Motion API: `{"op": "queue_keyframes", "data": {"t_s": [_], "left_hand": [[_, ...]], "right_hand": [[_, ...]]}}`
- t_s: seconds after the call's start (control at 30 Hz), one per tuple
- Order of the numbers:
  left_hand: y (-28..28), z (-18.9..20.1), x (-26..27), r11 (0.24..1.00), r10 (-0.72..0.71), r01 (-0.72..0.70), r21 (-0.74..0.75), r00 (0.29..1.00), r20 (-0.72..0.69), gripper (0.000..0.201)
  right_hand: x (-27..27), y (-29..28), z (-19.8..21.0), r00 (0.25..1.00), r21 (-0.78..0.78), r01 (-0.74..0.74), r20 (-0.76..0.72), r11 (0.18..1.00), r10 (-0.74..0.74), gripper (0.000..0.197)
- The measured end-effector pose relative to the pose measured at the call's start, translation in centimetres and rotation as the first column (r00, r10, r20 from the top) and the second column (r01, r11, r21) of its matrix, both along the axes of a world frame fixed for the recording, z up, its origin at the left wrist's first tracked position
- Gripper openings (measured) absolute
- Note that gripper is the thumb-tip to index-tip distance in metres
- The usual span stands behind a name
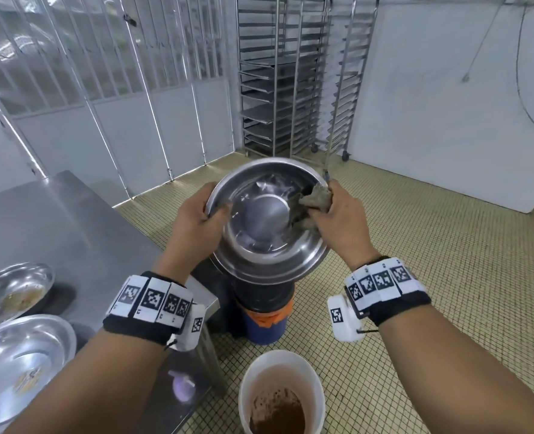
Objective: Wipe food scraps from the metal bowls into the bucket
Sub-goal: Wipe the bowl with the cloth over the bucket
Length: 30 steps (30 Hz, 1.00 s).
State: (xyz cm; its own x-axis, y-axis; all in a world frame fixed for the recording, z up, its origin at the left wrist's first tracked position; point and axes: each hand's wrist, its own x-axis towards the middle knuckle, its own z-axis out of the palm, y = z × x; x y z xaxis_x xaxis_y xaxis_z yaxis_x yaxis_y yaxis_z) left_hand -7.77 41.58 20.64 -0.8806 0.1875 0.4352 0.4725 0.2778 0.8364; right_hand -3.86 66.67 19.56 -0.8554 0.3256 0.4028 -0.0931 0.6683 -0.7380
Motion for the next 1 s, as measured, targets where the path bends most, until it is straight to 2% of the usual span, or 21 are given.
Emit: {"op": "queue_keyframes", "data": {"t_s": [0.07,0.13,0.2,0.27,0.37,0.43,0.5,0.57,0.63,0.7,0.77,0.83,0.87,0.9,0.97,1.0], "left_hand": [[0.0,0.6,-0.3,0.999,-0.051,0.051,0.003,0.998,-0.023,0.029],[0.3,1.1,-0.2,0.994,-0.078,0.075,-0.078,0.996,-0.031,0.028],[0.6,0.9,0.1,0.990,-0.073,0.071,-0.121,0.997,-0.012,0.022],[0.7,0.3,0.3,0.998,-0.046,0.047,-0.048,0.999,0.018,0.017],[1.3,-0.7,0.2,0.969,0.069,-0.089,0.230,0.993,0.094,0.020],[1.8,-1.0,0.1,0.903,0.144,-0.183,0.388,0.981,0.128,0.019],[2.1,-1.3,0.4,0.877,0.167,-0.204,0.434,0.978,0.123,0.020],[1.8,-1.9,0.4,0.911,0.178,-0.194,0.364,0.981,0.078,0.021],[1.3,-2.8,0.3,0.946,0.263,-0.262,0.191,0.965,0.023,0.029],[1.1,-2.9,0.5,0.908,0.409,-0.400,0.125,0.910,-0.065,0.033],[1.4,-2.1,1.2,0.887,0.456,-0.447,0.111,0.887,-0.074,0.017],[2.5,-1.4,2.0,0.931,0.357,-0.360,0.066,0.933,0.048,0.040],[3.2,-1.2,2.3,0.951,0.271,-0.290,0.106,0.948,0.165,0.048],[3.9,-0.6,2.7,0.951,0.174,-0.242,0.190,0.933,0.315,0.052],[4.7,-0.4,2.3,0.899,0.011,-0.264,0.348,0.810,0.587,0.056],[4.8,-0.3,2.1,0.858,-0.053,-0.309,0.410,0.741,0.670,0.057]], "right_hand": [[0.1,0.0,0.3,0.998,0.109,-0.041,0.042,0.993,0.036,0.044],[0.3,-0.3,0.2,0.993,0.201,-0.081,0.099,0.976,0.062,0.042],[0.5,-0.5,-0.1,0.992,0.194,-0.091,0.105,0.977,0.072,0.042],[0.6,-0.7,-0.5,0.999,0.090,-0.041,0.028,0.995,0.039,0.036],[0.9,-1.7,-1.9,0.987,-0.209,0.060,-0.133,0.976,-0.089,0.023],[1.4,-2.9,-3.6,0.987,-0.335,0.083,-0.104,0.938,-0.125,0.021],[1.8,-3.8,-4.7,0.989,-0.380,0.104,-0.061,0.919,-0.137,0.019],[1.6,-3.7,-4.6,0.988,-0.404,0.094,-0.071,0.910,-0.134,0.016],[1.3,-3.1,-3.7,0.985,-0.379,0.092,-0.103,0.921,-0.141,0.013],[0.9,-2.1,-3.1,0.980,-0.244,0.116,-0.131,0.963,-0.152,0.017],[0.5,-1.7,-3.2,0.982,-0.083,0.117,-0.140,0.990,-0.128,0.026],[0.5,-1.8,-3.7,0.982,0.051,0.118,-0.154,0.992,-0.109,0.032],[0.5,-2.0,-4.1,0.981,0.113,0.112,-0.172,0.987,-0.092,0.031],[0.6,-2.3,-4.4,0.979,0.170,0.095,-0.195,0.981,-0.061,0.028],[0.9,-3.0,-5.2,0.979,0.273,0.034,-0.200,0.961,0.022,0.027],[1.1,-3.3,-5.7,0.982,0.310,-0.015,-0.172,0.951,0.072,0.032]]}}
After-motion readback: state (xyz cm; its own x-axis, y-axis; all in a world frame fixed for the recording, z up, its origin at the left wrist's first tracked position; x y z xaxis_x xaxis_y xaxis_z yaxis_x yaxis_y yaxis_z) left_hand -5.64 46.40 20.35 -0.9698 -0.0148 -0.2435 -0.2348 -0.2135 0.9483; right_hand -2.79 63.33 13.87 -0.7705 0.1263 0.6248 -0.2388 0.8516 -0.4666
